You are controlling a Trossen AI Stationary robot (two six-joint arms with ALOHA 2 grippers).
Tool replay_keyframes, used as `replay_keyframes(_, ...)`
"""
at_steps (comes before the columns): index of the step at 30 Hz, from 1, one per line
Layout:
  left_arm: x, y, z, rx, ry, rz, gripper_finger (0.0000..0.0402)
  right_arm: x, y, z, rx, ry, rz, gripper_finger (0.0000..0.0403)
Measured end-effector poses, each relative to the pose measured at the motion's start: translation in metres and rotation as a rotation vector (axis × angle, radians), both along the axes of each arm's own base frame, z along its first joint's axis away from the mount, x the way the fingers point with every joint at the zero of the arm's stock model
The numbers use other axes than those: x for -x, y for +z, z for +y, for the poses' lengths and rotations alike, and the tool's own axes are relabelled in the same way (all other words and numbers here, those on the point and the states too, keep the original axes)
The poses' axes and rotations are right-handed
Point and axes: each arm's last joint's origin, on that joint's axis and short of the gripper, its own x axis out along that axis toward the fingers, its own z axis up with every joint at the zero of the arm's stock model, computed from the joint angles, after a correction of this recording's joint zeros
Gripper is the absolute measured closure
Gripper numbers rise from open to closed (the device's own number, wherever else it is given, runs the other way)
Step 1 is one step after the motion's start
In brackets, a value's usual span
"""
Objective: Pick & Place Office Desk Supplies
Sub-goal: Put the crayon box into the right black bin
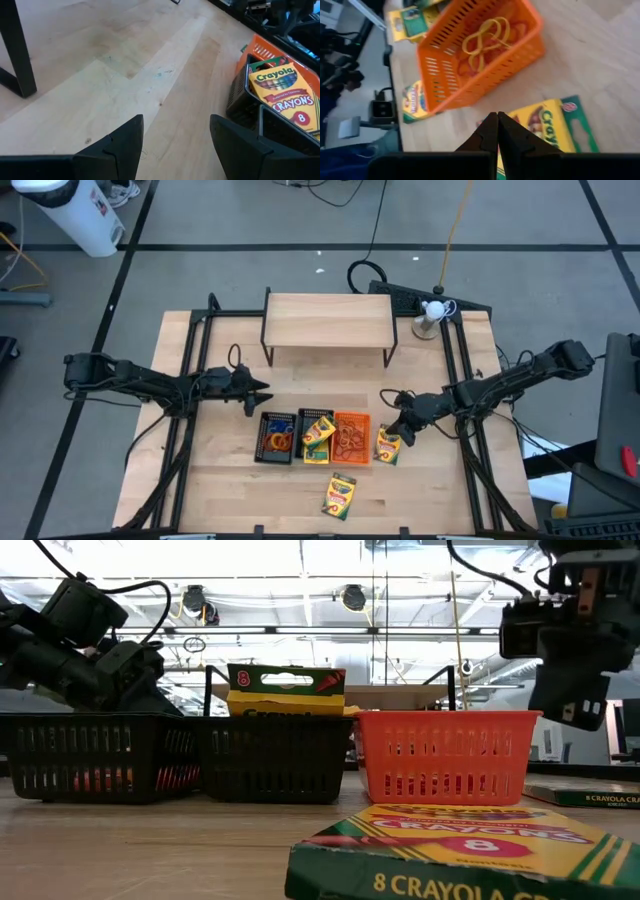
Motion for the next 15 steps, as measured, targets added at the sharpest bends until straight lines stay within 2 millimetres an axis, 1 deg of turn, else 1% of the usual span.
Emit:
replay_keyframes(5,-0.003,0.005,0.000,0.081,0.017,-0.054,0.0172,-0.003,0.002,0.001,0.004,-0.024,-0.038,0.0403)
replay_keyframes(7,-0.004,0.008,-0.001,0.097,-0.002,-0.080,0.0172,-0.004,0.001,0.003,0.032,0.012,-0.049,0.0403)
replay_keyframes(11,-0.007,0.016,-0.005,0.023,-0.059,-0.161,0.0172,-0.006,-0.003,0.010,0.020,0.039,-0.029,0.0403)
replay_keyframes(15,-0.010,0.025,-0.010,-0.030,-0.113,-0.248,0.0172,-0.008,-0.011,0.023,0.002,0.076,-0.001,0.0403)
